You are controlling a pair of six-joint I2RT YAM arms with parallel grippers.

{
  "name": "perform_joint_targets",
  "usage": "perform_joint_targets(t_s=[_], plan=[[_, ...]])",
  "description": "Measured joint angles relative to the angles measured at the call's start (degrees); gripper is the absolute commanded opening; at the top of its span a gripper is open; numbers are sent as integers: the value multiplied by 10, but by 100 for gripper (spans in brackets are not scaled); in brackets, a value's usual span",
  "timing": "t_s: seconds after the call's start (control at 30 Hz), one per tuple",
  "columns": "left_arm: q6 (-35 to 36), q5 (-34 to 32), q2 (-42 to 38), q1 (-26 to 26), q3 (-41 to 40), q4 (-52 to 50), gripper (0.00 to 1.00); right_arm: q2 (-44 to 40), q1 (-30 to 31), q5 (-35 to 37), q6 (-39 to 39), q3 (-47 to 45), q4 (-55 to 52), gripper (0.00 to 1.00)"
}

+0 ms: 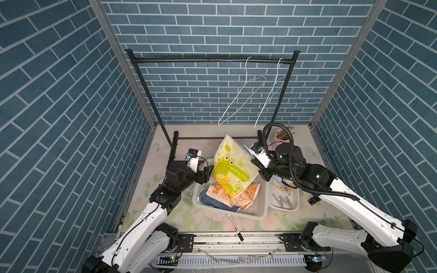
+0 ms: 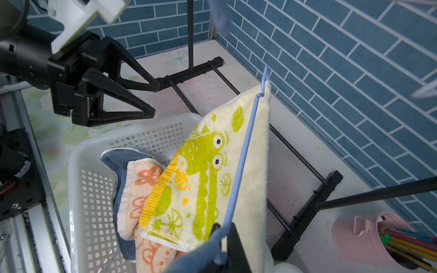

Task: Remove the clothespins securing towels to the hanger
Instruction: Pick up the hanger from the basket, then remove the towel from the hanger.

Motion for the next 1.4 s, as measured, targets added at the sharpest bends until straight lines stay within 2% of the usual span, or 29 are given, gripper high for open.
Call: perform_joint_targets(t_s=[0.2,0.47,0.77,1.03,1.17,1.4], plan=[[-55,87,66,25,28,82,77,-6,-26,-51,52,-5,-17,0],[-77,193,225,81,135,158,75,-12,-33,-85,72,-6,-16,0],[-98,321,380,91,187,258,70,-27,-35,-90,87,-16,-11,0],[-137,383,438,91,222,322,64,-33,-36,-100,97,-26,2,0],[-163,402,453,91,225,357,54,-33,-36,-101,101,-26,5,0],[-186,419,470,89,225,372,44,-33,-36,-101,101,-26,11,0]])
